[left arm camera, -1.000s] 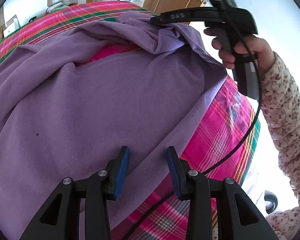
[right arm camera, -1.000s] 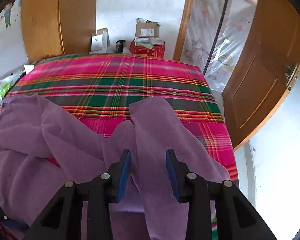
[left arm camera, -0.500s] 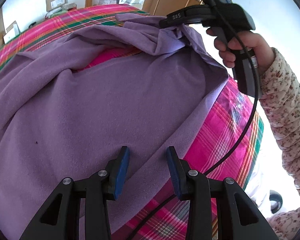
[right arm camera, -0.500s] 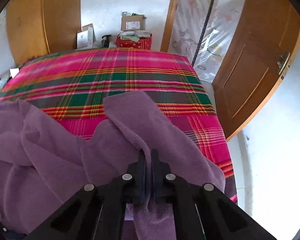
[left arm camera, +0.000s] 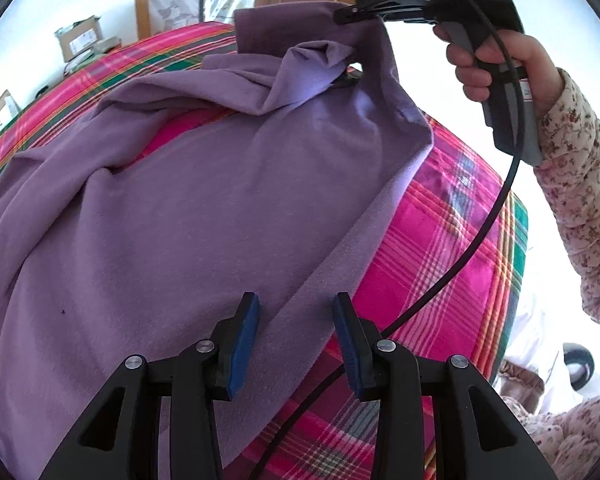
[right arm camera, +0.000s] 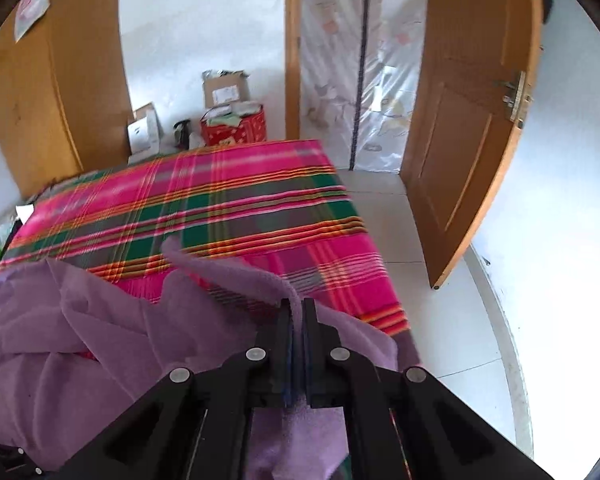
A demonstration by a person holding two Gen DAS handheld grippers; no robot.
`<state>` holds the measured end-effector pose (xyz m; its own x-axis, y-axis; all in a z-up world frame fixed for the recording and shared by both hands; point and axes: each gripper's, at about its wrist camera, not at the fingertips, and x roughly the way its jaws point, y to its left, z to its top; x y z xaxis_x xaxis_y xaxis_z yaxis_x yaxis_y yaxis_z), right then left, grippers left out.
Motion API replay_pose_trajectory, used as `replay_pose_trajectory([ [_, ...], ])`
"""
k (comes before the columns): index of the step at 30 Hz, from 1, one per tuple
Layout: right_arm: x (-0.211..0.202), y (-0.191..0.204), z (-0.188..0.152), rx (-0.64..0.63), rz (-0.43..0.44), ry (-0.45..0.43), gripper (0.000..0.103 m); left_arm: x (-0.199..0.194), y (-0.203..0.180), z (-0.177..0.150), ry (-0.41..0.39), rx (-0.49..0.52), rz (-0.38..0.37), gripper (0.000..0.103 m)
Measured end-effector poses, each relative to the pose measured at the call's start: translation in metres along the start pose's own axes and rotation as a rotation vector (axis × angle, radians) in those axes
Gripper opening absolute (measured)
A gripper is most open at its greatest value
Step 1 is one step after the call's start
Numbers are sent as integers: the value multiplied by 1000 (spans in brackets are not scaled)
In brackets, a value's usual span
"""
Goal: Fold clothes
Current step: 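Grasp the purple fabric edge with the right tool and lift it up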
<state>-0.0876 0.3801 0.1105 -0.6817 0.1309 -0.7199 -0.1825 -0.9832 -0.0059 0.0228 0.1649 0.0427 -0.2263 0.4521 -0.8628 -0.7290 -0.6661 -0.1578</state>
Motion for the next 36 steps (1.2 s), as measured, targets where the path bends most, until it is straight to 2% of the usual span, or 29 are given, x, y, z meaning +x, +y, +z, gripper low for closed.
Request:
replay_pose_trajectory([
  [8, -13, -40, -17, 135, 4, -9, 4, 18, -16, 12, 9, 83, 26, 40],
  [13, -23, -61, -30, 208, 6, -29, 4, 17, -20, 10, 8, 115, 43, 40],
  [20, -39, -98, -48, 331, -1, -69, 3, 18, -15, 12, -7, 84, 63, 20],
  [25, -44, -120, -62, 392, -9, -77, 3, 24, -18, 15, -17, 86, 75, 16],
  [36, -40, -168, -104, 610, 12, -60, 3, 17, -15, 12, -43, 54, 39, 5],
])
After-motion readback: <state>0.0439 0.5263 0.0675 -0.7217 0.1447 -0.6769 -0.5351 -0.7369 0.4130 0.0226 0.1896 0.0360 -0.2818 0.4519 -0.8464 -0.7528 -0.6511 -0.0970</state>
